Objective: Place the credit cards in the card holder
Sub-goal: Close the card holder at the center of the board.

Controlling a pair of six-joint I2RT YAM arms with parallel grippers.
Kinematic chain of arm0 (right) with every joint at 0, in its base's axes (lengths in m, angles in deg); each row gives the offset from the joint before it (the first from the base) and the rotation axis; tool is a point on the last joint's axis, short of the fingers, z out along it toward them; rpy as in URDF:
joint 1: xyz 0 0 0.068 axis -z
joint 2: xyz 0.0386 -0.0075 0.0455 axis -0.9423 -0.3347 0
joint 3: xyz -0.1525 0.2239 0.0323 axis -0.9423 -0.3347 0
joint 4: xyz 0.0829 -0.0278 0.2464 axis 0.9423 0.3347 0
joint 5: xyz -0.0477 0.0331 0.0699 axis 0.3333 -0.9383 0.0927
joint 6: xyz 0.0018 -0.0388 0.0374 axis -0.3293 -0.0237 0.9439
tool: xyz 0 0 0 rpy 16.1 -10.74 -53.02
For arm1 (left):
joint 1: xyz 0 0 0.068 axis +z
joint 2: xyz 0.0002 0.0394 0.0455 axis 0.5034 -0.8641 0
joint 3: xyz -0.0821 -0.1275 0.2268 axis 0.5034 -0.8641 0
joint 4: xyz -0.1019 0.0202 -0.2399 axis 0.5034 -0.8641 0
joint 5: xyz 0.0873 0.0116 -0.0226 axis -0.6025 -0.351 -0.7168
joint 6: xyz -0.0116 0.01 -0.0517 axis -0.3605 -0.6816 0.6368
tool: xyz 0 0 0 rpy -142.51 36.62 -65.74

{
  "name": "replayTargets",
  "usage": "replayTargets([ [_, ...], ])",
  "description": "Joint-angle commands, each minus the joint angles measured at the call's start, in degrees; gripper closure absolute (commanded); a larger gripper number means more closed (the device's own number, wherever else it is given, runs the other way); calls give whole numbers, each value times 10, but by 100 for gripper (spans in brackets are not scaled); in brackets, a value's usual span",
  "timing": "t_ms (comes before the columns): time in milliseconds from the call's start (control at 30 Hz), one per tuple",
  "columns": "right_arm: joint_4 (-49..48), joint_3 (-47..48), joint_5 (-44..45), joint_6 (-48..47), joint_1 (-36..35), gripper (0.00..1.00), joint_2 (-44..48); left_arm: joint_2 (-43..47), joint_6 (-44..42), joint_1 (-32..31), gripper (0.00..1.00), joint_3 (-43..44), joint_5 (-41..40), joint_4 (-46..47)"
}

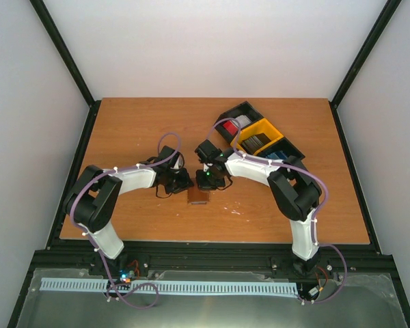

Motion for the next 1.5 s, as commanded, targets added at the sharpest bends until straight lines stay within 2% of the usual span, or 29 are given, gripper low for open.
replayTargets([
  [0, 5, -1, 1, -11, -6, 97, -35, -61, 0, -14, 72, -40, -34, -87],
  [200, 25, 2, -9, -26, -19, 97, -57, -64, 0, -14, 72, -40, -32, -84],
  [600, 87, 27, 94, -29, -62, 97, -130, -58, 7, -15, 73, -41, -21, -80],
  [833, 85, 30, 103, -10, -72, 97, -142, -47, 11, -12, 75, -47, -12, -75],
  [1000, 50, 40, 101, -7, -67, 95, -63, -23, 10, -5, 73, -50, -12, -77],
  [1133, 40, 56, 118, 6, -51, 77, 20, 11, 6, 5, 70, -36, -17, -85],
  [1200, 45, 51, 133, 15, -38, 71, 57, 28, 4, 10, 69, -26, -25, -95],
  [1333, 45, 6, 165, 31, -19, 64, 130, 58, -1, 17, 64, -10, -44, -110],
  [1467, 49, -53, 200, 44, -4, 62, 205, 108, -2, 21, 58, 0, -67, -127],
])
